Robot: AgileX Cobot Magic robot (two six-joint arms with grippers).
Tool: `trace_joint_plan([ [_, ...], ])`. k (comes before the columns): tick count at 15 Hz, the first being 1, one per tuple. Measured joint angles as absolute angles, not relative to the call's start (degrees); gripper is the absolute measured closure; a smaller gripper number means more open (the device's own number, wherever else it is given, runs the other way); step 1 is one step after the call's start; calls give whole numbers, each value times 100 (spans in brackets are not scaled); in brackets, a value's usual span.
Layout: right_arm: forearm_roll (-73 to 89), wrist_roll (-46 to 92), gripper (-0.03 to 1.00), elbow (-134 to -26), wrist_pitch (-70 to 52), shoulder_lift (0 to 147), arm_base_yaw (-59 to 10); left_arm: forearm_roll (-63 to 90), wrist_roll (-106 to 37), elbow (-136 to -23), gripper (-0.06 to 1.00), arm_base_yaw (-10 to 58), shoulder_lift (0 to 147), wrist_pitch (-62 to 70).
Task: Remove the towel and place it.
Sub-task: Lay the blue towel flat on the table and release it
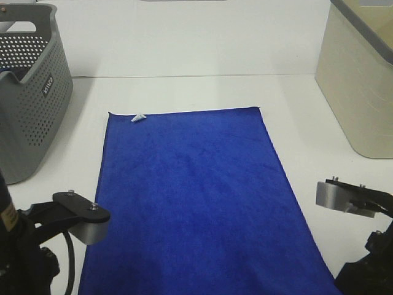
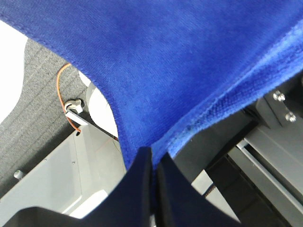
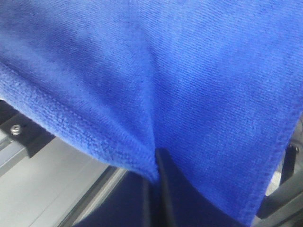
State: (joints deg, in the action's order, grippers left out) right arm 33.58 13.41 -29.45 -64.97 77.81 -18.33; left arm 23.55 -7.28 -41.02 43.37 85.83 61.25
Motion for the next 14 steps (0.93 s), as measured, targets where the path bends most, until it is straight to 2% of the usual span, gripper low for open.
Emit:
trace_joint_plan([
  [8,3209,1696,92,-2939,-6022,9110,-1833,2555,-917,-4326,94,4337,9763,5924],
  [11,3168,1805,80,-2939,-6010,9116,-1833,2893,-1152,-4349,94,4337,9763,5827],
  [14,3168,1902,66,-2939,-6016,9116,-1833,3157,-1404,-4366,86,4337,9769,5787],
])
